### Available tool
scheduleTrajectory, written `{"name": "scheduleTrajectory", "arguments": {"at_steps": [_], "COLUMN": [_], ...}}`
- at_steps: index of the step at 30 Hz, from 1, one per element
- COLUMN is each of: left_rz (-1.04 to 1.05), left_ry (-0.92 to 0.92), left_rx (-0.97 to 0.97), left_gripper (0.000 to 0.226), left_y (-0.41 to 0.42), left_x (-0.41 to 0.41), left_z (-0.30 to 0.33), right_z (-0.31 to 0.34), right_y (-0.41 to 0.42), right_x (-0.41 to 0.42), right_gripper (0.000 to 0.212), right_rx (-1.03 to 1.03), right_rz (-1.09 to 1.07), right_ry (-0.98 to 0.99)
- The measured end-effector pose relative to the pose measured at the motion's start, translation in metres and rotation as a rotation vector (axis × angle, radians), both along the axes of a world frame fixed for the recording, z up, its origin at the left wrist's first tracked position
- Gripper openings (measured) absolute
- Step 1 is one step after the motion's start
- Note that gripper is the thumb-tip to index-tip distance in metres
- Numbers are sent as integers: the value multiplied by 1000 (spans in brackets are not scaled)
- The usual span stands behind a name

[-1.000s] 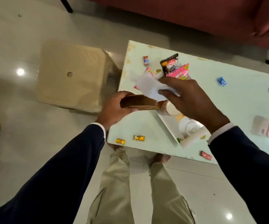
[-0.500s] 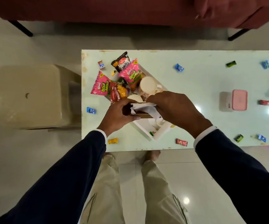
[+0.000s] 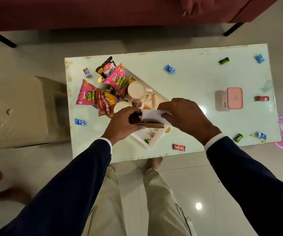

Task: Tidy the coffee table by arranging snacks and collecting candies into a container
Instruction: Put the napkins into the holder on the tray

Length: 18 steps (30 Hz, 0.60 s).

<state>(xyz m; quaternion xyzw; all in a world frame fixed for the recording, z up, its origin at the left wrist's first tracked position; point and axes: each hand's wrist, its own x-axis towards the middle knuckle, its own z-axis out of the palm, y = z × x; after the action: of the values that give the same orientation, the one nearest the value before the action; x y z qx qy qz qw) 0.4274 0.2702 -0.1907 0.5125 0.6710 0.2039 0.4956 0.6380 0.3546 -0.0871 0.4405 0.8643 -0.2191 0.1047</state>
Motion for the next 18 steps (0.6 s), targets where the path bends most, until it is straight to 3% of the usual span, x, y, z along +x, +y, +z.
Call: {"name": "scheduleTrajectory", "arguments": {"at_steps": [6, 10, 13, 15, 18], "left_rz": [90, 191, 210, 205, 221], "left_ry": [-71, -44, -15, -21, -30], "left_rx": [-35, -77, -130, -131, -137], "left_gripper": [51, 65, 84, 78, 61], "left_y": [2, -3, -8, -13, -20], "left_x": [8, 6, 9, 15, 26], "left_z": [-1, -11, -15, -17, -17], "right_z": [-18, -28, -40, -54, -76], "right_y": [-4, -2, 1, -2, -7], "right_x": [-9, 3, 16, 21, 24], "right_gripper": [30, 54, 77, 90, 94], "right_rx": [-99, -130, -185, -271, -402], "right_rz": [71, -88, -156, -151, -241], "right_ry": [182, 339, 255, 161, 195]}}
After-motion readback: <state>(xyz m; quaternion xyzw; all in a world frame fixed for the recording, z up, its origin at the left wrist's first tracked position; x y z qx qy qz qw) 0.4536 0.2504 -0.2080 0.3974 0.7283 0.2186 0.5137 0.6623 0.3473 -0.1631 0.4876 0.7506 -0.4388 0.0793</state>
